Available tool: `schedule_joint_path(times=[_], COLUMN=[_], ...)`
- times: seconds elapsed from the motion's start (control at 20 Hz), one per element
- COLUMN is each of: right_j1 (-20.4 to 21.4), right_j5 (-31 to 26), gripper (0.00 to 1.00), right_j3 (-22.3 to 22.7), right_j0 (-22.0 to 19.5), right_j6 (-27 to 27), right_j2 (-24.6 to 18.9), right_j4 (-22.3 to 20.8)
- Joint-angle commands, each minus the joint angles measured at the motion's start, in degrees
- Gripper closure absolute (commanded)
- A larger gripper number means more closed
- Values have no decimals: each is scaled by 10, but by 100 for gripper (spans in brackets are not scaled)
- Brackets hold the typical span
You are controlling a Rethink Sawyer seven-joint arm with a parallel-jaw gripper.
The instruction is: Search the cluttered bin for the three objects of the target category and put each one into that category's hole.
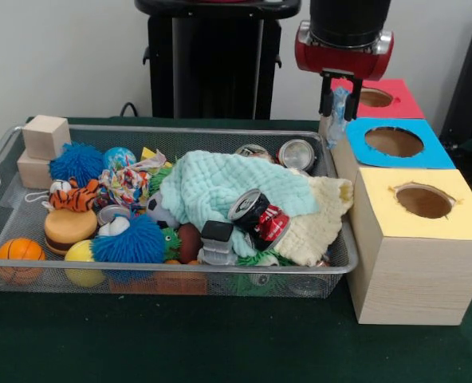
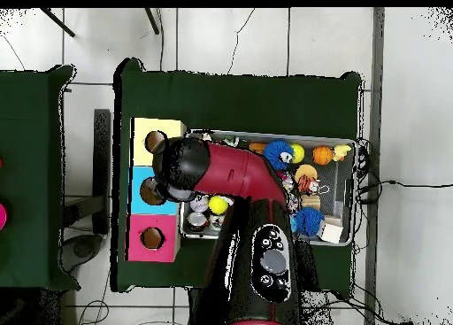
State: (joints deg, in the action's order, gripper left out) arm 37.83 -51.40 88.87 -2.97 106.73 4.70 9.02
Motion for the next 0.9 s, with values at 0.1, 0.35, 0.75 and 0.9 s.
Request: schedule_joint_path(times=[0.1, 0.35, 0.75, 0.9], right_j1=[-41, -29, -20, -29], right_j5=[43, 22, 30, 25], gripper=[100, 100, 100, 100], right_j3=[-12, -15, -2, -11], right_j0=[12, 22, 34, 36], right_j6=[174, 184, 200, 197], right_j2=[-1, 4, 1, 5], right_j4=[35, 44, 64, 63])
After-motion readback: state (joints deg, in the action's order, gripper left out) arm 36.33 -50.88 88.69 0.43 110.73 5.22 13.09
